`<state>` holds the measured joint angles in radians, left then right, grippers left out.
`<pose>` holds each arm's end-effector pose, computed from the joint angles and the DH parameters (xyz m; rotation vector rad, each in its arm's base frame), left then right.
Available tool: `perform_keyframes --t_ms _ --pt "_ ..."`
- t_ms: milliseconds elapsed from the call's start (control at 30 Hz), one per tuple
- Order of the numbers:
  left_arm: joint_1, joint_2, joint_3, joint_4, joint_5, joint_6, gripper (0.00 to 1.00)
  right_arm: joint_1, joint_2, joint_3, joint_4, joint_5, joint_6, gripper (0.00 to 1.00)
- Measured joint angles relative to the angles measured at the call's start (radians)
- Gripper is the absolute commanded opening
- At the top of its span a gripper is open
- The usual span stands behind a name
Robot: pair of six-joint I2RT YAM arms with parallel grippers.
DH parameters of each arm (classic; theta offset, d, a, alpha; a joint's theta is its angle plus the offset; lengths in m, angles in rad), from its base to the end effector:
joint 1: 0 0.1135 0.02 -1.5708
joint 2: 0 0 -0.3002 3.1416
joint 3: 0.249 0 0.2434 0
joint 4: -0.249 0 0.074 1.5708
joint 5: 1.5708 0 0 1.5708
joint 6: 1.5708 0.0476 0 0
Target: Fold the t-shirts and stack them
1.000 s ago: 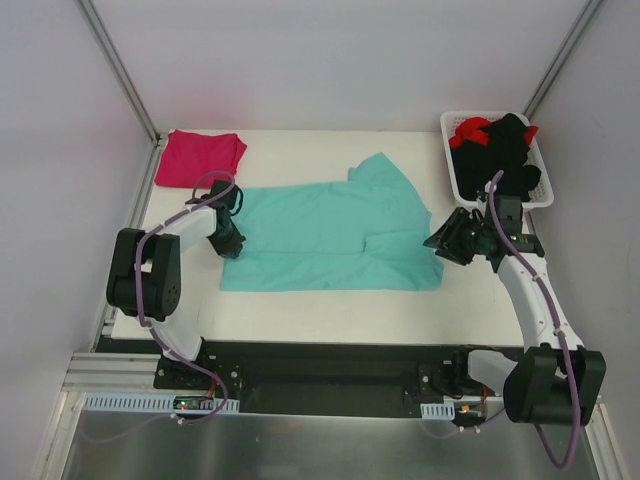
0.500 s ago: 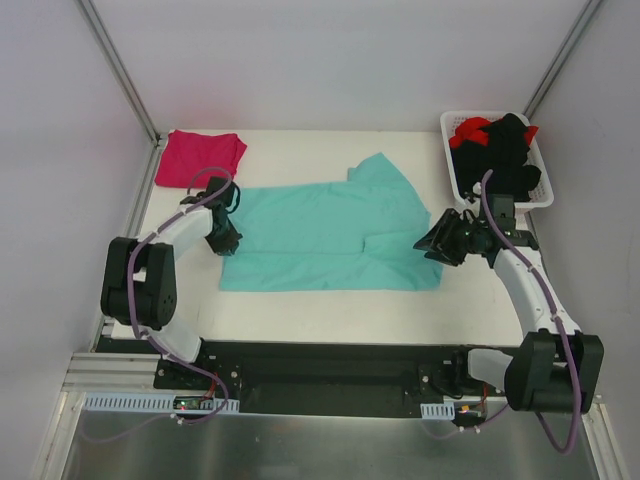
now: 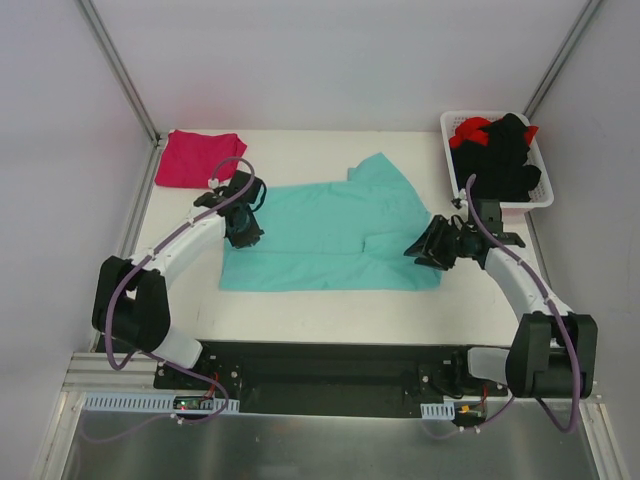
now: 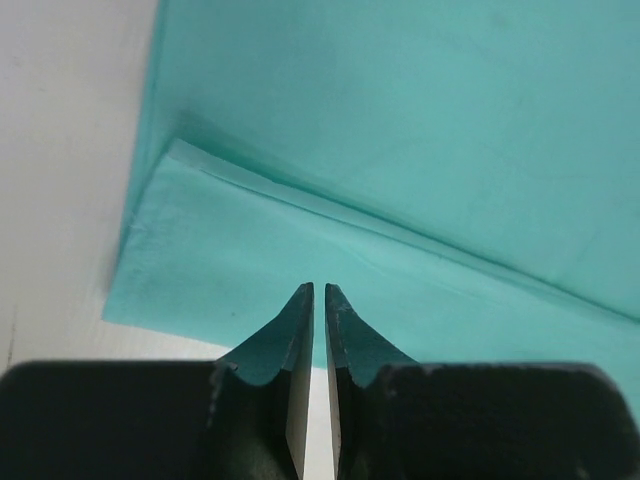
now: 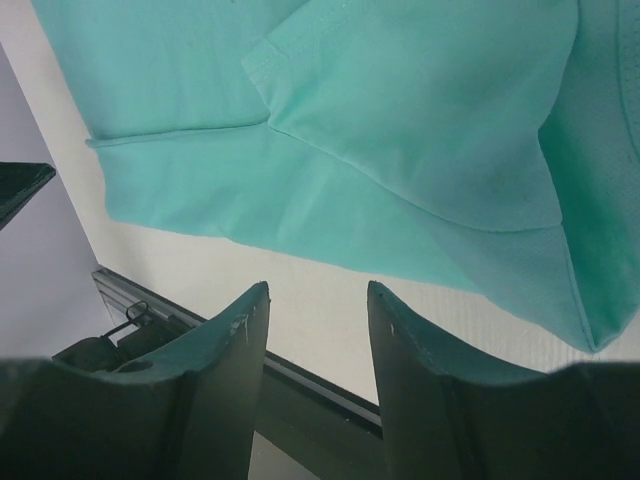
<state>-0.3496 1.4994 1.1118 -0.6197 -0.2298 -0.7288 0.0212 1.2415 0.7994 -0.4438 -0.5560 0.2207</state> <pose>0.2893 -0.0939 0.2776 -0.5623 2.4796 -0.1260 0.2336 0.0301 0.2622 -0.0040 2.4297 0.7888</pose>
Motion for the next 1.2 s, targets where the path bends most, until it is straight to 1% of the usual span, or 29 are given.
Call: perform_keyframes --t_ms 133,300,367,633,833,1000,1200 --pt "-0.052 0.000 -0.019 0.001 0.045 -0.021 0.07 -0.006 0.094 -0.011 0.092 -0.045 0.000 0.44" --pt "-0.056 0.000 -0.031 0.005 0.090 -0.023 0.06 -0.010 0.264 0.020 0.148 -0.068 -0.003 0.43" --pt "-0.056 0.000 -0.031 0.008 0.098 -0.023 0.06 -0.013 0.305 0.040 0.157 -0.066 -0.003 0.43" --pt "-0.057 -0.001 -0.032 0.010 0.125 -0.022 0.06 -0.009 0.395 0.224 0.176 -0.088 -0.003 0.42" --pt "-0.057 -0.017 -0.050 0.011 0.131 -0.023 0.06 0.003 0.527 0.285 0.215 -0.123 0.000 0.42" --pt "-0.058 -0.038 -0.051 0.011 0.143 -0.022 0.06 0.073 0.632 0.309 0.212 -0.140 0.019 0.42" --pt "-0.058 -0.061 -0.061 0.011 0.143 -0.022 0.06 0.218 0.639 0.392 0.202 -0.142 0.029 0.42"
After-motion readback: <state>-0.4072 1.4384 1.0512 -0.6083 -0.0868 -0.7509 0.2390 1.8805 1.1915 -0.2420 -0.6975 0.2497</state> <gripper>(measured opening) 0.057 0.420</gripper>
